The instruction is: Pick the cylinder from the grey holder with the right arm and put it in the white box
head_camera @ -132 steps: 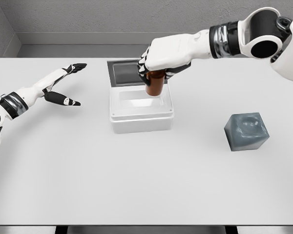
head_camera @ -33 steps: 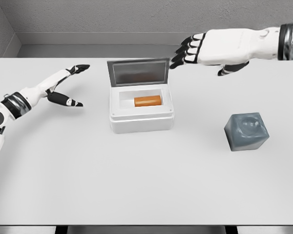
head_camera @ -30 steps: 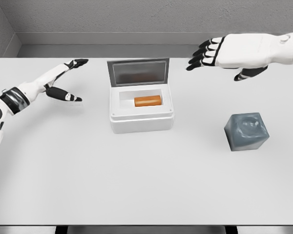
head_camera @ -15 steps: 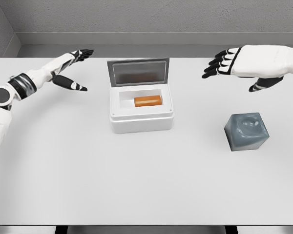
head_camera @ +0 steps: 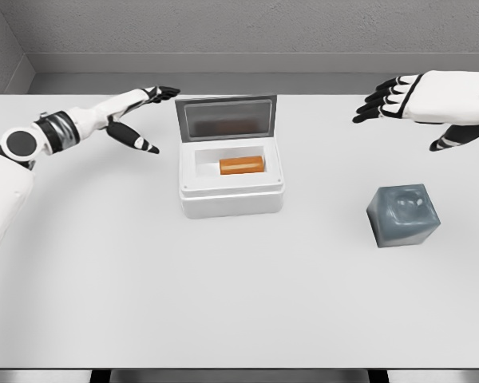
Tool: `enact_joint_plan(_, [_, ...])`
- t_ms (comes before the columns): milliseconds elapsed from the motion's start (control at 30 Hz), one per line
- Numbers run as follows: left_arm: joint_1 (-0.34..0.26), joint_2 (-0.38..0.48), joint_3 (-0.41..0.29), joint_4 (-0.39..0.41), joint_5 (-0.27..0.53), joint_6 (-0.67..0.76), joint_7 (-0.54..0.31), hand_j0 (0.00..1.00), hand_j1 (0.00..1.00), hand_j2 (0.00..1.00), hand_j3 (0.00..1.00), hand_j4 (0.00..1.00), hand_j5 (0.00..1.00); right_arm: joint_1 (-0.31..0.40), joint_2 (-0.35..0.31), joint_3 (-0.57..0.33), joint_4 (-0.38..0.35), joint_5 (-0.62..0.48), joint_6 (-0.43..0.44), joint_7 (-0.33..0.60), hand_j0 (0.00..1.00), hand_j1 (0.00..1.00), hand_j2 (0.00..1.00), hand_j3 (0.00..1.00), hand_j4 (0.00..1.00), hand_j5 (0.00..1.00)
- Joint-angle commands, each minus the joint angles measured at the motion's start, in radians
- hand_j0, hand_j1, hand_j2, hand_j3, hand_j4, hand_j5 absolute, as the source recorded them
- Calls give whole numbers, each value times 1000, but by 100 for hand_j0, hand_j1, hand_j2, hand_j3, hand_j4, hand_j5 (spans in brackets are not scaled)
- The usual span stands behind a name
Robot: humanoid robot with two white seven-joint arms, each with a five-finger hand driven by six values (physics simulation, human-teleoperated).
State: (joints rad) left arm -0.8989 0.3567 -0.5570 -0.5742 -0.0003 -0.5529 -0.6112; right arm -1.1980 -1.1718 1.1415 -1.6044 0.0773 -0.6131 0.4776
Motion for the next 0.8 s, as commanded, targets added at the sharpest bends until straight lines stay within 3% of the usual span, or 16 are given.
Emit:
enact_joint_plan(0, [2, 5, -18, -30, 10, 2, 0, 100, 100, 100, 100, 100, 100, 0, -2, 0, 0, -8, 2, -1, 100, 100, 100, 100, 100, 100])
enact_joint_plan(333, [21, 34, -20, -112, 19, 2, 0, 100, 100, 100, 100, 100, 100, 5, 9, 1, 0, -8, 2, -1, 100, 100, 100, 100, 100, 100])
enact_joint_plan(600, [83, 105, -20, -260, 56, 7, 0, 100, 100, 100, 100, 100, 100, 6, 9, 4, 0, -8, 2, 1, 100, 100, 100, 100, 100, 100])
enact_joint_plan(767, [86, 105, -20, -277, 56, 7, 0, 100, 100, 100, 100, 100, 100, 6, 11, 6, 0, -8, 2, 1, 100, 100, 100, 100, 100, 100])
